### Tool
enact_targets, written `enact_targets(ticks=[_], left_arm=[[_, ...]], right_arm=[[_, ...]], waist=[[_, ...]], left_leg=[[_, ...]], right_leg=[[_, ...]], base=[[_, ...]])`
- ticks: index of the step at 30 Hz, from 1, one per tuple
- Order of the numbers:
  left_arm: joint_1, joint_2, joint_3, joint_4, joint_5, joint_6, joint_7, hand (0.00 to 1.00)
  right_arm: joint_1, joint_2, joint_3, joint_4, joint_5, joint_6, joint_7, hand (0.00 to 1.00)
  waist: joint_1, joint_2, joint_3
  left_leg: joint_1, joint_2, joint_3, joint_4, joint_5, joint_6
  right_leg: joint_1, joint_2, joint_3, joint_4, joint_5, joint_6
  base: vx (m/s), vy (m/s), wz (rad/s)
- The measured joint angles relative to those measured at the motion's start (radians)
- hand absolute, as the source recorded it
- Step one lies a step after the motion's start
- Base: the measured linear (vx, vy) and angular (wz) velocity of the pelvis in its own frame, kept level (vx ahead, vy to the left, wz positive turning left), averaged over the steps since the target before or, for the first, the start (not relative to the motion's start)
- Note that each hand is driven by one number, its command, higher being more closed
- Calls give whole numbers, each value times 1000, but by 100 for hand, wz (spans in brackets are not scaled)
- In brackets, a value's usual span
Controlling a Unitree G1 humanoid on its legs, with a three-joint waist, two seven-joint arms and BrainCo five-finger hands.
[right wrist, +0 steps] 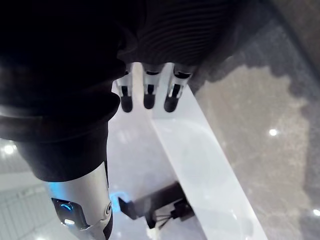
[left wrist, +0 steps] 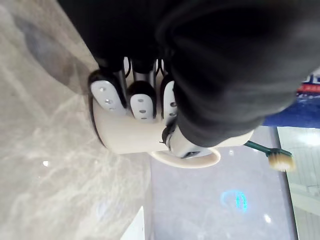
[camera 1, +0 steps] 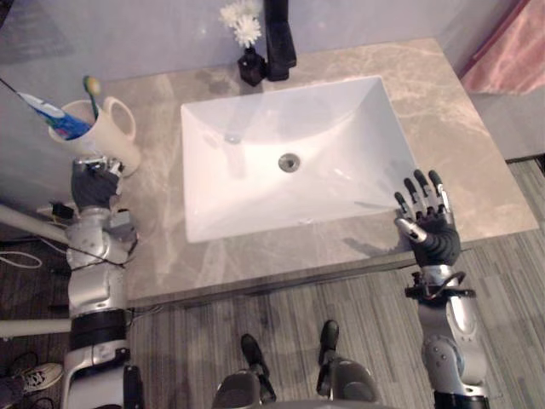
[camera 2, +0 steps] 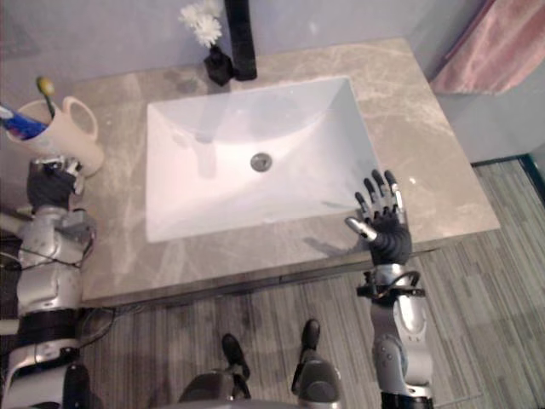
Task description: Organize washtable
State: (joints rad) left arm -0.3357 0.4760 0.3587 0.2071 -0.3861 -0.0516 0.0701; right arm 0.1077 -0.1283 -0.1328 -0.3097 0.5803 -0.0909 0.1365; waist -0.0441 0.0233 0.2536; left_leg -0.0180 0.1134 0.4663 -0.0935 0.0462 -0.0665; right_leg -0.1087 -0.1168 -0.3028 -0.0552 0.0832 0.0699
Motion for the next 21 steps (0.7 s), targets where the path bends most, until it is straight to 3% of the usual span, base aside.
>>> enact_targets(ticks=[21], left_arm=[[-80,63,-2,108,-36,-1,2,100]], right_arm=[[17,-17,13,-28,1,-18,2,0]], waist=[[-5,0,26]], left_leg=[[-9,1,-1,0,0,0]], right_leg=[[-10,0,-1,3,0,0]], base=[[0,0,0]])
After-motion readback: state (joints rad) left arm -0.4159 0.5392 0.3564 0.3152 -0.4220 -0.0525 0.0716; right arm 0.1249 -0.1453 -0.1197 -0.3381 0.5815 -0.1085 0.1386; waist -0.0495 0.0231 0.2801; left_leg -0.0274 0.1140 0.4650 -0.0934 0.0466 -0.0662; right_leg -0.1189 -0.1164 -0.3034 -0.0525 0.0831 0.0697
